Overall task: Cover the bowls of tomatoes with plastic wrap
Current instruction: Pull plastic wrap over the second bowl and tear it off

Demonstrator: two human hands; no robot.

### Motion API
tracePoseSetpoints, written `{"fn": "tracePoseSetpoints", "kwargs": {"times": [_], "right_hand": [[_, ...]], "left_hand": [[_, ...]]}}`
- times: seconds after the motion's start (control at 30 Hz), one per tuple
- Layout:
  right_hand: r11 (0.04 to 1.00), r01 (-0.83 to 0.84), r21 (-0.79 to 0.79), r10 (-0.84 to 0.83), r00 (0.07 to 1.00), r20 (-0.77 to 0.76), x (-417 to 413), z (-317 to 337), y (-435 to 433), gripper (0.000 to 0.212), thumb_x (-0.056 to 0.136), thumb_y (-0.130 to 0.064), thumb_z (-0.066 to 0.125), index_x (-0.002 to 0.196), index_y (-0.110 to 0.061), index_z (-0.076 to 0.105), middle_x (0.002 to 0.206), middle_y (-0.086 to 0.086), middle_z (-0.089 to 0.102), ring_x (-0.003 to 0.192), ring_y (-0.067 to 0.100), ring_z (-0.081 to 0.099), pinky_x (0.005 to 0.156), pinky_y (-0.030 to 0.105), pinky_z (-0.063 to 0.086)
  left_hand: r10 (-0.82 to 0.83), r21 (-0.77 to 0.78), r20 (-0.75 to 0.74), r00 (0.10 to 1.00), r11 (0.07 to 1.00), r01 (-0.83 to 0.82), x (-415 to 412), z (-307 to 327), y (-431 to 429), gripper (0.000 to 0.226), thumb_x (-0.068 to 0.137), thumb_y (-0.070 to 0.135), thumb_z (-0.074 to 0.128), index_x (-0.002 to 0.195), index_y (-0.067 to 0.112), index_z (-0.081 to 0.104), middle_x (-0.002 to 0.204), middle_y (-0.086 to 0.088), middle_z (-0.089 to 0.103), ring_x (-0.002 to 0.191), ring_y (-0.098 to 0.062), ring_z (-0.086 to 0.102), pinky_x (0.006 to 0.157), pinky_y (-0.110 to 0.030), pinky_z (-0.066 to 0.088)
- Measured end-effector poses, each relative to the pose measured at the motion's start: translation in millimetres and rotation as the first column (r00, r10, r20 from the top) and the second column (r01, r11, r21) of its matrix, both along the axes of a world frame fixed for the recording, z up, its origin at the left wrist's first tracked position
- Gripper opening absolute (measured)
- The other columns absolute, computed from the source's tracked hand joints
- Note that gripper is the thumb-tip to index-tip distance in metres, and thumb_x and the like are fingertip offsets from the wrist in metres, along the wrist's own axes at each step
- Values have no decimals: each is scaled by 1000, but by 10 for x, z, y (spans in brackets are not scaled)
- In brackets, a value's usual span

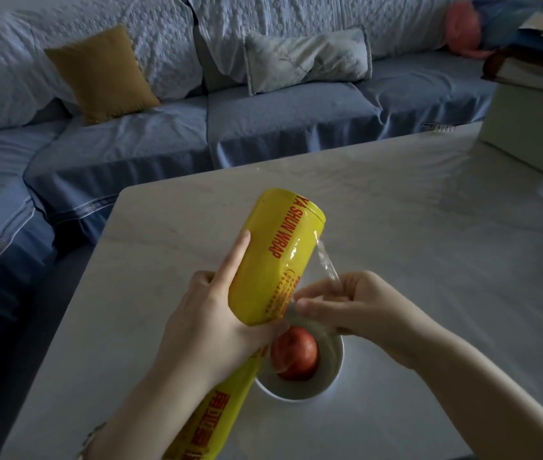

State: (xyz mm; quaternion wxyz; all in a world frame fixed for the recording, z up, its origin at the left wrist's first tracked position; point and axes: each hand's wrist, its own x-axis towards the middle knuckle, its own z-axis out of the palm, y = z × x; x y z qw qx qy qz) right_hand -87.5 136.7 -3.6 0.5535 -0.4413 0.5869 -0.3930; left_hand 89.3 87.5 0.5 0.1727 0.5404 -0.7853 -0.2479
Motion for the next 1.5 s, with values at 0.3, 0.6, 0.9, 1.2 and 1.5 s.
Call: {"fn": "tracePoseSetpoints", "kwargs": {"times": [0.3, 0.6, 0.9, 1.2, 1.5], "right_hand": [[985, 120, -127, -129, 990, -62, 150, -143, -31, 29, 91, -28, 53, 69, -17, 68, 79, 11, 68, 76, 17, 58, 87, 46, 48], [932, 362, -26, -345, 906, 244, 52, -63, -152, 33, 99, -22, 36, 71, -10, 50, 68, 3, 59, 67, 12, 54, 72, 28, 53], [952, 307, 12, -299, 915, 271, 37, -161, -148, 27, 92, -31, 46, 78, -11, 57, 60, 0, 60, 53, 6, 59, 56, 22, 54], [988, 87, -124, -77, 994, 83, 117, -372, -16, 28, 77, -36, 57, 77, -10, 67, 74, 3, 71, 74, 15, 66, 81, 33, 54], [971, 176, -160, -113, 934, 338, 354, -525, 58, 27, 83, -34, 46, 72, -8, 46, 56, -7, 53, 55, 10, 51, 57, 21, 45]], "left_hand": [[45, 120, -188, 981, 993, -22, -42, -5, -33, 123, 32, 73, 67, 137, 61, 4, 131, 10, 48, 105, -5, 49, 84, -24, 39], [142, 505, -494, 858, 850, 150, -9, -107, -107, 80, 47, 38, 90, 116, 40, 50, 92, 12, 71, 82, -4, 70, 60, -16, 54], [248, 521, -619, 746, 839, 153, -17, -237, -100, 94, 44, 38, 82, 127, 50, 40, 95, 6, 72, 84, -24, 72, 63, -35, 58], [297, 541, -649, 701, 828, 150, 112, -257, -179, 91, 45, 37, 77, 130, 37, 45, 100, -3, 72, 83, -28, 72, 59, -32, 57], [325, 537, -621, 714, 840, 84, 153, -311, -196, 98, 38, 37, 80, 129, 41, 45, 98, -3, 72, 79, -28, 72, 56, -33, 57]]}}
